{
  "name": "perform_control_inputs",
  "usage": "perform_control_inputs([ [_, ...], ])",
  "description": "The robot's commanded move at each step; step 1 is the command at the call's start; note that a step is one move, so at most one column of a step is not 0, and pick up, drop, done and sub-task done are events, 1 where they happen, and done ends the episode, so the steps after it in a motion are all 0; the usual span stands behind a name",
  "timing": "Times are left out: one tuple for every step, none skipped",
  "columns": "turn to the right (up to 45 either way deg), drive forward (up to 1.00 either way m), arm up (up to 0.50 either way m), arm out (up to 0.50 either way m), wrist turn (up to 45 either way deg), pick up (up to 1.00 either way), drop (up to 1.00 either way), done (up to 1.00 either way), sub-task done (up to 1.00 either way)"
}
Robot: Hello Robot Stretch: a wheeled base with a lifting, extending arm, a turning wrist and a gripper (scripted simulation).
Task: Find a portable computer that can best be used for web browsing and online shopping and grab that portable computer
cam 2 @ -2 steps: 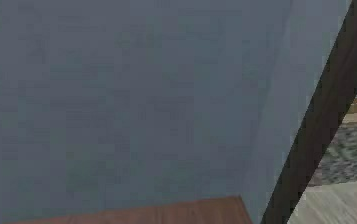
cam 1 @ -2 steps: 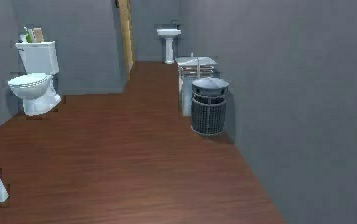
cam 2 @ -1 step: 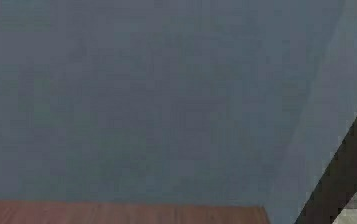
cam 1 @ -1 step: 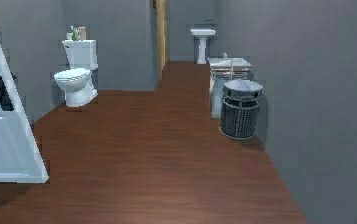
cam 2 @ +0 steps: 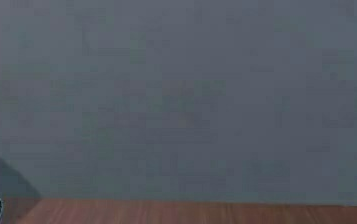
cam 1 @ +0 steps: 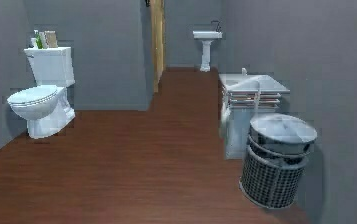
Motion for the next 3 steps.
perform_control_inputs([
  [0.0, 1.00, 0.00, 0.00, 0.0, 0.00, 0.00, 0.00, 0.00],
  [-3.0, 0.00, 0.00, 0.00, 0.0, 0.00, 0.00, 0.00, 0.00],
  [0.0, 1.00, 0.00, 0.00, 0.0, 0.00, 0.00, 0.00, 0.00],
])
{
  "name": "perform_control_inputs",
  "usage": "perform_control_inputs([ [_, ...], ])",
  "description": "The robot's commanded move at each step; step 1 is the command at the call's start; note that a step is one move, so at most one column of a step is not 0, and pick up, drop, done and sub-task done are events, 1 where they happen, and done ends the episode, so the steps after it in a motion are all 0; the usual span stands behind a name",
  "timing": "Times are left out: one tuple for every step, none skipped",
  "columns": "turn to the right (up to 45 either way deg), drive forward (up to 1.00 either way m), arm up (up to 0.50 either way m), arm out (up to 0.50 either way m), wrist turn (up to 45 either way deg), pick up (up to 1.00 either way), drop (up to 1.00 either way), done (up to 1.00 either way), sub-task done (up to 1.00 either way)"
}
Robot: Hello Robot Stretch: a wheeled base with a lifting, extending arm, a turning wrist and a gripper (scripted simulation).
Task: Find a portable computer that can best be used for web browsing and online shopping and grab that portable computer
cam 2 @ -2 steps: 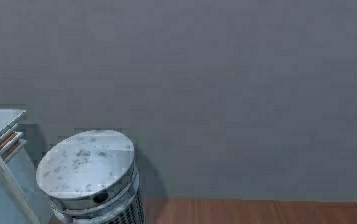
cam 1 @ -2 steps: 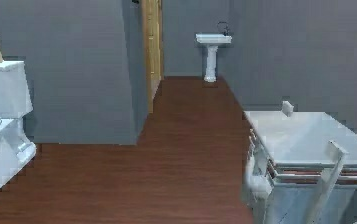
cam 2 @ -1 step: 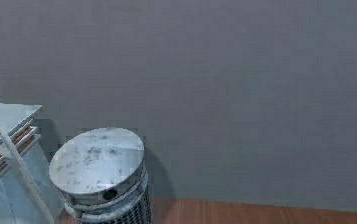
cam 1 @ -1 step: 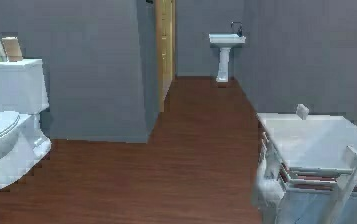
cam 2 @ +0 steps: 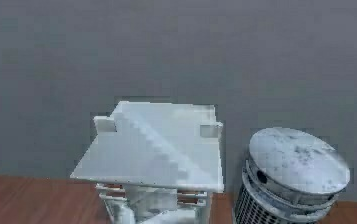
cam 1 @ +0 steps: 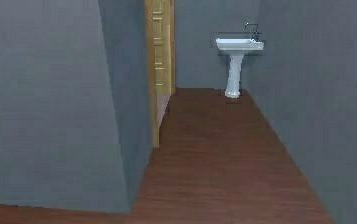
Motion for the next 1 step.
perform_control_inputs([
  [0.0, 1.00, 0.00, 0.00, 0.0, 0.00, 0.00, 0.00, 0.00],
])
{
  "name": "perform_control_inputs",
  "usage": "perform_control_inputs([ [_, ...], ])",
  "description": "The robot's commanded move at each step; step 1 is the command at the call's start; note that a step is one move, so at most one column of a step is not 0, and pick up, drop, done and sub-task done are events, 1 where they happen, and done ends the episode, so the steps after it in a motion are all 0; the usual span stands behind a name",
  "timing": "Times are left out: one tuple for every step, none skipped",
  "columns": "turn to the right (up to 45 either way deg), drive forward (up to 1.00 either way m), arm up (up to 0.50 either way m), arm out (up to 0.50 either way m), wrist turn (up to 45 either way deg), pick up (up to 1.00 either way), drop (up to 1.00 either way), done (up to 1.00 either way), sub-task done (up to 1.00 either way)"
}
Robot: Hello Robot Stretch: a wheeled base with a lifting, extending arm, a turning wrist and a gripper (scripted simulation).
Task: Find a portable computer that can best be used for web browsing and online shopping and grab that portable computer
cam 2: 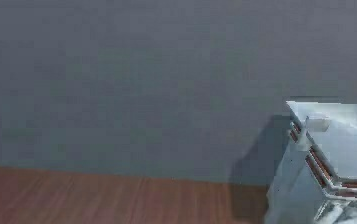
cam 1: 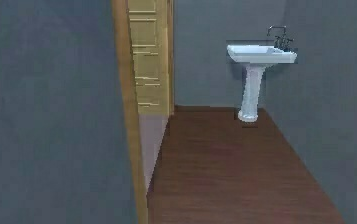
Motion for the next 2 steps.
perform_control_inputs([
  [0.0, 1.00, 0.00, 0.00, 0.0, 0.00, 0.00, 0.00, 0.00],
  [-3.0, 0.00, 0.00, 0.00, 0.0, 0.00, 0.00, 0.00, 0.00],
])
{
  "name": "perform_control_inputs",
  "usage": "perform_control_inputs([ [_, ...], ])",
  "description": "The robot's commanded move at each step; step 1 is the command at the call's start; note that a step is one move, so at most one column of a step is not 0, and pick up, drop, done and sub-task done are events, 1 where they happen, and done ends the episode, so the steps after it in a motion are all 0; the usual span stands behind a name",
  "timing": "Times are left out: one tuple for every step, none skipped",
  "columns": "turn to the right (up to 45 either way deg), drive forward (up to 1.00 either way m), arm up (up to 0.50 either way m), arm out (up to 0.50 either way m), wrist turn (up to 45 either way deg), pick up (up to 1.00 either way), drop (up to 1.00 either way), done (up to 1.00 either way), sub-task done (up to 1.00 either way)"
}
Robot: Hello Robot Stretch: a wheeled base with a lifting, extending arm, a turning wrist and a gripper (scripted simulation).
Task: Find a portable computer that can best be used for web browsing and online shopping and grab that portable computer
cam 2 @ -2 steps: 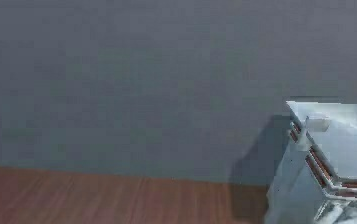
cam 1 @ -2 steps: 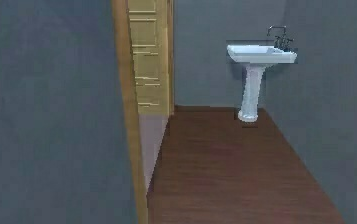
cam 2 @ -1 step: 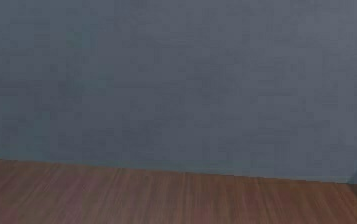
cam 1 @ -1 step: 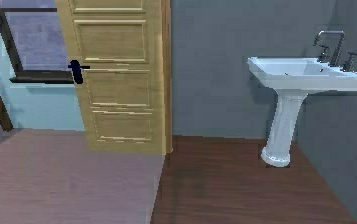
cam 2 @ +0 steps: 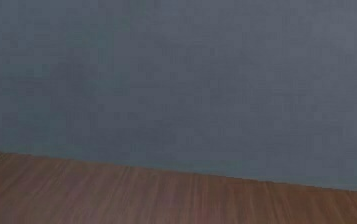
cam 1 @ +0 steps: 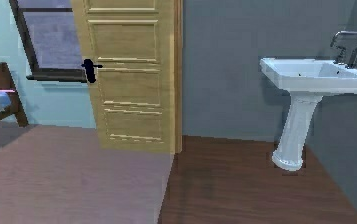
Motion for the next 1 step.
perform_control_inputs([
  [0.0, 0.20, 0.00, 0.00, 0.0, 0.00, 0.00, 0.00, 0.00],
])
